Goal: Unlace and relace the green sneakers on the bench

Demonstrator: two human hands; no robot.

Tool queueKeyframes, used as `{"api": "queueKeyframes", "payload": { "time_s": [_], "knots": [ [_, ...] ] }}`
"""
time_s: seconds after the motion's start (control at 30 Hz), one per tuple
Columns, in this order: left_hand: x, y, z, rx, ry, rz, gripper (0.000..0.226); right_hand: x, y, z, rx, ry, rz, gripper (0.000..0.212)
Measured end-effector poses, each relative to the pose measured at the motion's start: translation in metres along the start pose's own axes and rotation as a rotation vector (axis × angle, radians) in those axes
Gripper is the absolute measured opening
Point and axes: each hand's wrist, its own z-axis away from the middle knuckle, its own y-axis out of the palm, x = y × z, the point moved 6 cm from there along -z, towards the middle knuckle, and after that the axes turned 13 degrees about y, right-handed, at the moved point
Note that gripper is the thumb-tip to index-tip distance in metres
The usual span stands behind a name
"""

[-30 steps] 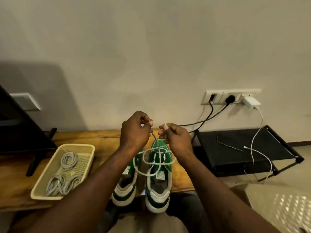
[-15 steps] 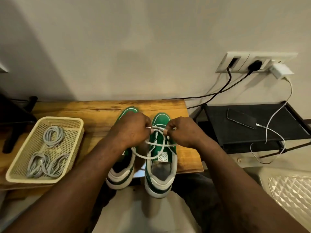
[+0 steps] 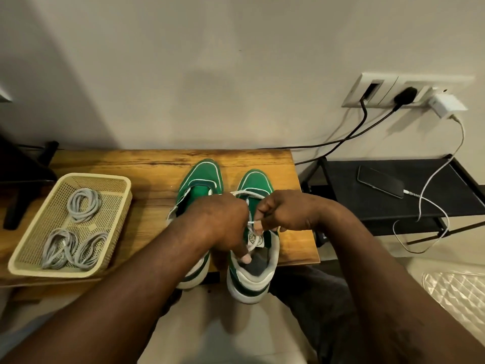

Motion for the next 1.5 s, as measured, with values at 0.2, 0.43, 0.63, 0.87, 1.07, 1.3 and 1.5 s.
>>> {"api": "queueKeyframes", "payload": {
  "time_s": [0.2, 0.43, 0.63, 0.87, 1.07, 1.3, 1.5],
  "knots": [
    [-0.007, 0.002, -0.006, -0.039, 0.071, -0.025, 0.036, -0.007, -0.003, -0.003, -0.031, -0.001, -0.129, 0.013],
    [0.015, -0.014, -0.008, -0.260, -0.032, 0.130, 0.020, -0.025, -0.050, 0.000, -0.596, 0.009, -0.509, 0.022],
    [0.079, -0.048, 0.025, -0.862, -0.379, 0.256, 0.017, -0.052, -0.069, 0.007, -0.977, 0.233, -0.134, 0.019],
    [0.059, -0.032, 0.004, -0.760, -0.243, 0.137, 0.057, -0.024, -0.061, 0.006, -0.932, 0.124, -0.137, 0.017],
    [0.030, -0.003, -0.021, -0.486, -0.134, 0.310, 0.033, -0.014, -0.036, -0.014, -0.730, 0.082, -0.169, 0.016],
    [0.037, 0.004, -0.028, -0.515, -0.215, 0.297, 0.020, -0.018, -0.018, -0.034, -0.610, 0.119, -0.099, 0.021],
    [0.053, 0.014, -0.031, -0.492, -0.292, 0.387, 0.012, -0.015, -0.007, -0.039, -0.573, 0.129, -0.017, 0.009]
  ]
}}
